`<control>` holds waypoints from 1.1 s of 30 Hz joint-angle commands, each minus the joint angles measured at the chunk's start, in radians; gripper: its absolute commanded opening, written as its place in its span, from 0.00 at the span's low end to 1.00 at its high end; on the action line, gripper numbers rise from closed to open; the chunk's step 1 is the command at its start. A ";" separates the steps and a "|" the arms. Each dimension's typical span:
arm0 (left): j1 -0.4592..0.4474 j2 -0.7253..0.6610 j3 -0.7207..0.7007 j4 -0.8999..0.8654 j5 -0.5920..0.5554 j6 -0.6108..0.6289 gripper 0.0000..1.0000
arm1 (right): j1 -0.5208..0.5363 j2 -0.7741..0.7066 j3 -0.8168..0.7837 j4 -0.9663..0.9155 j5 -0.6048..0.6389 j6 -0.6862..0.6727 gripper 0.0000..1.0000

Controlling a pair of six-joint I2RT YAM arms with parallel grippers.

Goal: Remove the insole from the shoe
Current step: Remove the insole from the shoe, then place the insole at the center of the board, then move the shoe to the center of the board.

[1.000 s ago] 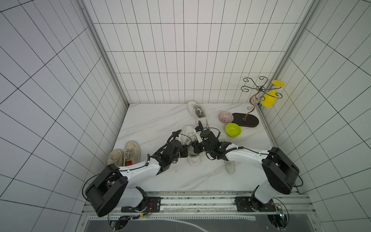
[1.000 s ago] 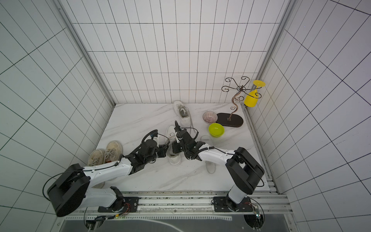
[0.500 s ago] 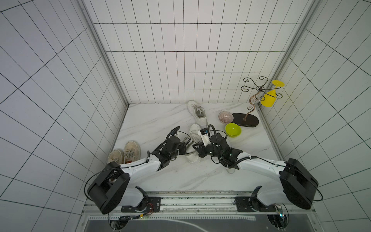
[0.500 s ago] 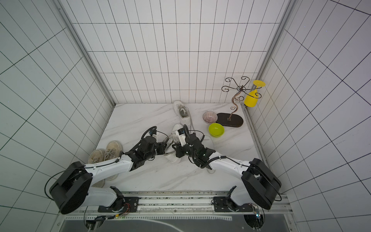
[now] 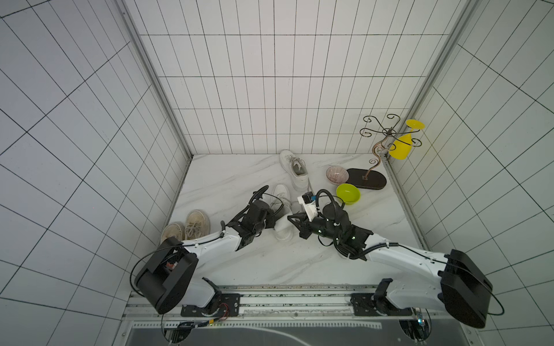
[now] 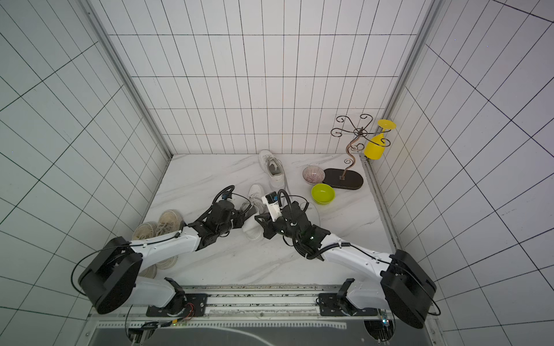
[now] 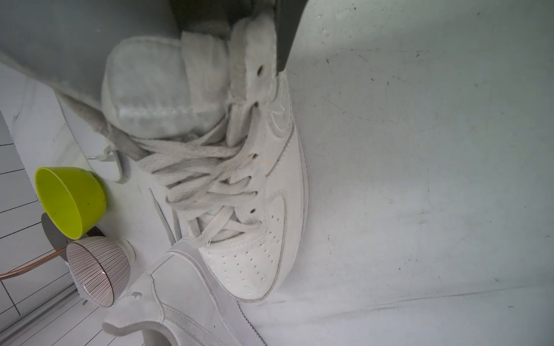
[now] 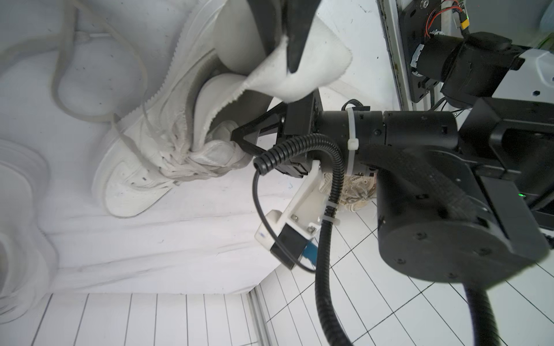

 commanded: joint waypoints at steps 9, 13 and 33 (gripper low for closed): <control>0.031 -0.062 0.017 -0.114 -0.241 0.019 0.00 | -0.004 -0.272 -0.091 -0.140 0.226 -0.059 0.00; 0.060 -0.045 0.066 -0.115 -0.248 0.044 0.00 | -0.025 -0.326 -0.098 -0.267 0.340 -0.027 0.00; 0.223 0.409 0.654 -0.047 -0.117 0.190 0.00 | -0.090 -0.357 -0.199 -0.461 0.341 0.110 0.00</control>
